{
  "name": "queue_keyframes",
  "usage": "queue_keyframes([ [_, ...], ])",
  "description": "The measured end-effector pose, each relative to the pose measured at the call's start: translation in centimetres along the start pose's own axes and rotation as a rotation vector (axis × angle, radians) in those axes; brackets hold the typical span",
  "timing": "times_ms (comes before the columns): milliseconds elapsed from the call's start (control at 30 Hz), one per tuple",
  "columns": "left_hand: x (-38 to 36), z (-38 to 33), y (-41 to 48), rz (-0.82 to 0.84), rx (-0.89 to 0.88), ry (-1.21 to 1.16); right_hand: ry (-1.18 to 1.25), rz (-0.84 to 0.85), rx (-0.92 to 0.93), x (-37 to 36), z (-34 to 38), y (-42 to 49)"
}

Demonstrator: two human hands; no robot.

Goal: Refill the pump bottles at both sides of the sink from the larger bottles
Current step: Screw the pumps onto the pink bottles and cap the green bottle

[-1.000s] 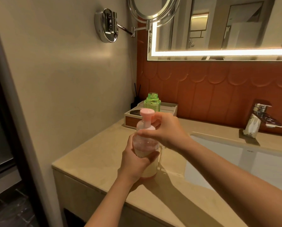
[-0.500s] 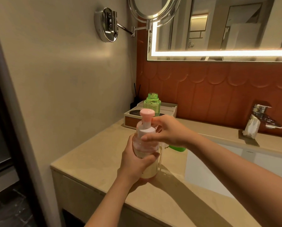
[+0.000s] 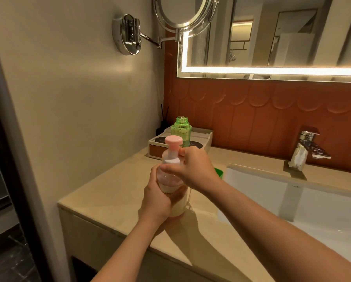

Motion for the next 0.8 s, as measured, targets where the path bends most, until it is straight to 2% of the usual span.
queue_keyframes([
  [67,0.0,-0.1,-0.2,-0.015,0.003,0.056,-0.086,-0.029,0.0,0.1,0.0,-0.1],
  [133,0.3,-0.4,-0.7,-0.048,-0.024,0.148,-0.14,0.064,0.018,-0.1,0.2,-0.1],
  [233,0.7,-0.9,-0.9,-0.069,-0.063,0.222,-0.027,0.192,0.026,-0.1,0.3,-0.4],
  [367,1.5,-1.3,-1.3,-0.072,-0.091,0.254,-0.109,0.118,-0.036,2.3,-2.2,-1.1],
  [533,2.9,-1.1,-0.4,-0.118,-0.08,0.286,-0.156,0.168,-0.178,2.8,-6.5,-2.1],
  [800,6.4,-1.1,3.0,-0.305,-0.082,0.328,-0.152,0.183,-0.271,1.4,-9.8,-1.9],
])
Point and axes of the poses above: each hand's wrist, its own y-axis towards the middle knuckle, its own x-axis out of the back of the hand, z = x × y, the point moved 9 cm from there along y, towards the middle knuckle, and after that the axes turned 12 degrees about x, right-handed, at the moved point
